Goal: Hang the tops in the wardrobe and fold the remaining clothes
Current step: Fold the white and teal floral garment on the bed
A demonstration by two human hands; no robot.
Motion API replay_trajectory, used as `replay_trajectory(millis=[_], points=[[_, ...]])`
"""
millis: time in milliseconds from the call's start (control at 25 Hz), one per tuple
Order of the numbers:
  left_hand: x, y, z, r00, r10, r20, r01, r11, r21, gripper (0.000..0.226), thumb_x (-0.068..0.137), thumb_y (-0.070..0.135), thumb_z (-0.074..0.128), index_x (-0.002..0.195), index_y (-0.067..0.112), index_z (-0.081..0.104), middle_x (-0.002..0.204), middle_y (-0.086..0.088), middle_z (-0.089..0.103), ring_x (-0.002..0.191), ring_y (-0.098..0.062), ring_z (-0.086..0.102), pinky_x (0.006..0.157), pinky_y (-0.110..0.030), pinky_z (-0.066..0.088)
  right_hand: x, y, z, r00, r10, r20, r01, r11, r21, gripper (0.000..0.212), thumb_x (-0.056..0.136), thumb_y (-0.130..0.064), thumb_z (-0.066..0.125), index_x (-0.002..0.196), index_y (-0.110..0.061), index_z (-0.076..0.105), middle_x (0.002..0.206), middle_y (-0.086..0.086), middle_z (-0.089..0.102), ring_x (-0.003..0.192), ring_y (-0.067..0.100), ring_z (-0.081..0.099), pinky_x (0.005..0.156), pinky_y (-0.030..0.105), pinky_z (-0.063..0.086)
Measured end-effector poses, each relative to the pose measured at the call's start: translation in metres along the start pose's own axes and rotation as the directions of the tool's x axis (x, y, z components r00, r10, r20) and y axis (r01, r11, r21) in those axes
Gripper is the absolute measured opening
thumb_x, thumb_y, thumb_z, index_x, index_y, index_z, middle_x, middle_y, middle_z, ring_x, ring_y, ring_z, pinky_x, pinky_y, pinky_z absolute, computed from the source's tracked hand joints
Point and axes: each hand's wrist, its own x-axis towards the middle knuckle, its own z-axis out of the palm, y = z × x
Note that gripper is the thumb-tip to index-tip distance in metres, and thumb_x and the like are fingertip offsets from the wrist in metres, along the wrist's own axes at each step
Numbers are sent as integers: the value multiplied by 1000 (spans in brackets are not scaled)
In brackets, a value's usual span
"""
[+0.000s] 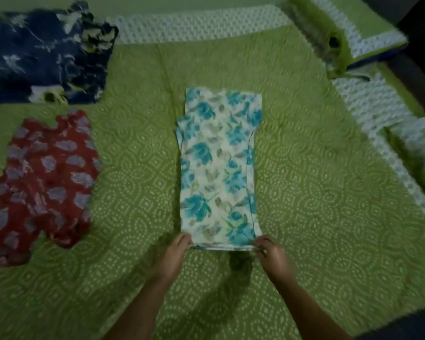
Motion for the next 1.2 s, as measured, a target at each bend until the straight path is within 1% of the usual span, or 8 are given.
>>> replay_trajectory(millis=[280,440,680,800,920,1000,1120,1200], points=[[25,-16,49,889,-433,-147,308,806,-505,30,86,30,69,103,7,59,100,-4,63,88,-18,61,72,-26,45,22,31,65,894,448,-18,-408,830,381,43,86,-31,68,117,-5,52,111,2,51,95,18,58,81,29,48],[69,-21,37,848,-473,239,527,799,-289,38,78,35,76,94,1,68,90,-6,68,86,-23,66,70,-31,51,68,36,58,795,547,264,-606,741,291,43,83,-35,71,113,-6,65,106,12,69,94,25,65,77,32,53],[15,-14,33,616,-358,701,768,470,-435,33,79,-1,72,110,3,63,103,-10,70,90,-21,67,72,-32,58,20,48,18,604,482,635,-669,740,75,32,87,-18,68,114,-1,64,96,11,67,78,16,62,63,21,52],[-71,-20,70,672,-336,660,658,679,-324,71,65,16,85,128,5,54,125,-6,60,111,-20,60,86,-22,50,-41,57,18,459,540,706,-613,767,-188,35,87,-10,66,119,3,59,102,13,64,86,14,57,78,22,52],[-123,-26,97,568,-354,743,555,831,-28,102,55,34,83,141,7,36,138,-7,46,126,-20,47,96,-24,42,-77,60,30,336,664,668,-483,730,-483,37,95,-20,55,128,-3,52,125,12,55,102,16,51,102,31,43],[-114,-30,96,579,-399,712,470,876,109,83,67,30,79,138,8,42,140,-12,47,124,-23,49,101,-29,40,-73,53,34,437,738,514,-458,675,-578,35,98,-28,45,124,-6,53,123,10,56,108,20,56,97,33,47],[-37,-24,60,826,-534,182,532,844,61,18,86,14,63,104,10,65,113,-13,66,97,-24,61,85,-31,48,-18,30,34,693,662,286,-371,667,-646,40,99,-26,37,133,-7,42,127,13,52,109,23,57,88,33,50],[30,-18,31,781,-616,-103,591,783,-196,20,89,11,60,109,8,61,112,-15,65,99,-29,61,84,-34,48,36,6,34,803,546,240,-329,740,-586,39,98,-18,36,134,-4,37,131,16,50,113,28,56,86,36,48]])
